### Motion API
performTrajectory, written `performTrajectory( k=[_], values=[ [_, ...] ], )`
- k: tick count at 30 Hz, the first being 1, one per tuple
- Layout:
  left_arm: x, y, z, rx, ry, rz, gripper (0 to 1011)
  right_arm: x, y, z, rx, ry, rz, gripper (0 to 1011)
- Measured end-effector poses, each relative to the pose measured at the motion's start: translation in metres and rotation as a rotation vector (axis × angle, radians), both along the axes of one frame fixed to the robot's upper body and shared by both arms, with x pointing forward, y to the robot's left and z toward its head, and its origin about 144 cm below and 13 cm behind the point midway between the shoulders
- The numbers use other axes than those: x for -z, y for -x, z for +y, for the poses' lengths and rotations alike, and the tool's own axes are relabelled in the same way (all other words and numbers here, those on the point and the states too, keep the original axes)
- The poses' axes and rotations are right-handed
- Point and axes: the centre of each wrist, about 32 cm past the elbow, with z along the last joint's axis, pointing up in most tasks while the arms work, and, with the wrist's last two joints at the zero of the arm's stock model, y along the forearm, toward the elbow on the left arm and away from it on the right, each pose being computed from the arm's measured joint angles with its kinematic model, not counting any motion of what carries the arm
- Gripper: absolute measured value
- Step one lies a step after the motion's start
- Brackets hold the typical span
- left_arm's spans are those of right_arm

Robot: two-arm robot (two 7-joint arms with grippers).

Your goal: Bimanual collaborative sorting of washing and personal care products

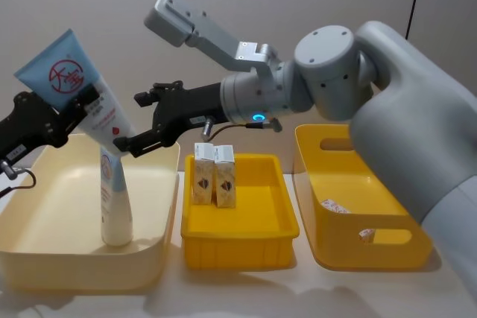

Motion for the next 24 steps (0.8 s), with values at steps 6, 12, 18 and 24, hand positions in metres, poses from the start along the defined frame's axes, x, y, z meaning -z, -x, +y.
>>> performTrajectory(
  k=[6, 12, 18, 24],
  values=[
    [-0.002, -0.002, 0.001, -0.002, 0.004, -0.002, 268, 0.001, -0.004, 0.009, -0.012, 0.003, 0.006, 1001],
    [-0.005, -0.005, 0.0, -0.001, 0.008, -0.004, 267, 0.003, -0.007, 0.016, -0.019, 0.006, 0.011, 1001],
    [-0.007, -0.007, -0.001, 0.003, 0.009, -0.007, 267, 0.004, -0.009, 0.024, -0.024, 0.005, 0.012, 1001],
    [-0.009, -0.009, -0.003, 0.008, 0.008, -0.009, 267, 0.005, -0.011, 0.03, -0.029, 0.0, 0.007, 999]
  ],
)
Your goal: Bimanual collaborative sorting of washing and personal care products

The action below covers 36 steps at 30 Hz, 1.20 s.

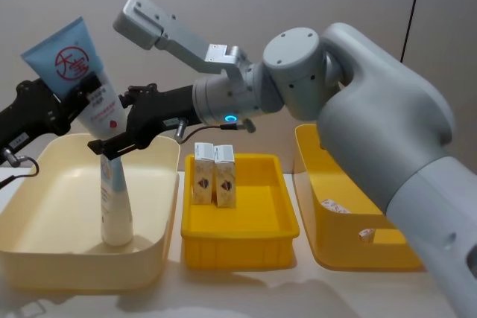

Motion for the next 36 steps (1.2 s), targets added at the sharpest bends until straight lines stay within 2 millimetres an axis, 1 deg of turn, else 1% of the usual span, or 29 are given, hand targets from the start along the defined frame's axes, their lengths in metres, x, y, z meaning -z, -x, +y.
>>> performTrajectory(
  k=[3, 4, 7, 8, 9, 12, 14, 18, 26, 36],
  values=[
    [-0.0006, -0.0006, -0.0003, 0.001, 0.0, -0.001, 268, 0.0005, -0.0006, 0.0015, 0.0, -0.001, -0.001, 959],
    [-0.0009, -0.0009, -0.0005, 0.002, 0.0, -0.001, 267, 0.0008, -0.0008, 0.0023, 0.0, -0.002, -0.001, 918],
    [-0.0012, -0.0012, -0.0007, 0.002, 0.0, -0.001, 267, 0.001, -0.0011, 0.0035, 0.0, -0.003, -0.002, 871],
    [-0.0013, -0.0014, -0.0008, 0.003, 0.0, -0.002, 267, 0.001, -0.0012, 0.0042, -0.001, -0.003, -0.002, 822],
    [-0.0015, -0.0015, -0.0009, 0.003, 0.0, -0.002, 267, 0.0009, -0.0012, 0.0046, -0.001, -0.003, -0.003, 811],
    [-0.0019, -0.0018, -0.0011, 0.004, 0.0, -0.003, 267, 0.0012, -0.0013, 0.0055, -0.002, -0.004, -0.004, 715],
    [-0.0019, -0.0018, -0.001, 0.003, 0.0, -0.002, 268, 0.0013, -0.0014, 0.0061, -0.003, -0.004, -0.004, 675],
    [-0.002, -0.002, -0.0011, 0.003, 0.0, -0.002, 267, 0.0012, -0.0015, 0.0068, -0.004, -0.005, -0.004, 640],
    [-0.0022, -0.0023, -0.0014, 0.004, -0.001, -0.003, 268, 0.0016, -0.0018, 0.0079, -0.005, -0.006, -0.005, 603],
    [-0.0023, -0.0025, -0.0015, 0.005, -0.001, -0.003, 268, 0.0019, -0.0018, 0.0086, -0.005, -0.006, -0.005, 599]
  ],
)
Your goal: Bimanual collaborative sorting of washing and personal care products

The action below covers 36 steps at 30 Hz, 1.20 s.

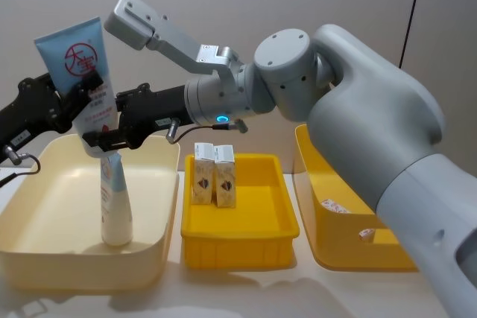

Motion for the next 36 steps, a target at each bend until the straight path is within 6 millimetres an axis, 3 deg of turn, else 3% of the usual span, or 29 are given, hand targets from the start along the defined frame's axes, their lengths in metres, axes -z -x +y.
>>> performTrajectory(
  k=[26, 36],
  values=[
    [-0.0004, -0.0001, 0.0, 0.0, 0.0, -0.001, 270, -0.0001, 0.0, 0.0006, -0.001, 0.0, 0.0, 599],
    [-0.0004, -0.0001, 0.0, 0.0, 0.0, -0.001, 551, -0.0001, 0.0, 0.0006, -0.001, 0.0, 0.0, 599]
  ],
)
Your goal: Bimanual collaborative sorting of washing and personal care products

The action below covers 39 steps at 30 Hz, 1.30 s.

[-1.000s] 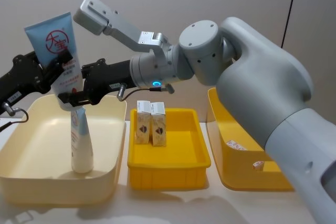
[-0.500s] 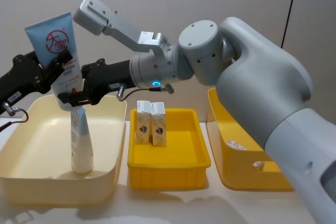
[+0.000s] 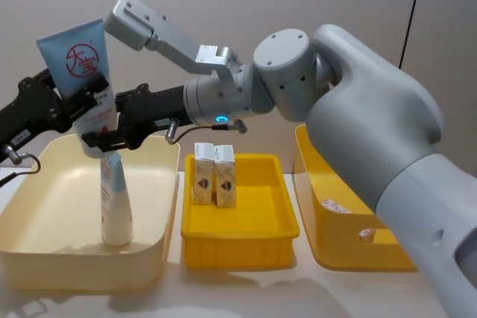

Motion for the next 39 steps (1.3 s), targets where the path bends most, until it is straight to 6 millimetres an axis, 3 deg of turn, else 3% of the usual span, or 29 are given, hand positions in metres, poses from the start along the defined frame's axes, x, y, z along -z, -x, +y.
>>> performTrajectory(
  k=[9, 15, 39],
  values=[
    [0.0, 0.0, 0.0, 0.0, 0.0, 0.0, 866, -0.001, 0.001, -0.002, 0.009, 0.002, -0.005, 598],
    [0.0, 0.0, 0.0, 0.0, 0.0, 0.0, 992, -0.003, 0.004, -0.009, 0.043, 0.005, -0.021, 599],
    [0.0, 0.0, 0.0, 0.0, 0.0, 0.0, 1003, -0.031, 0.02, -0.078, 0.323, 0.065, -0.091, 598]
  ],
)
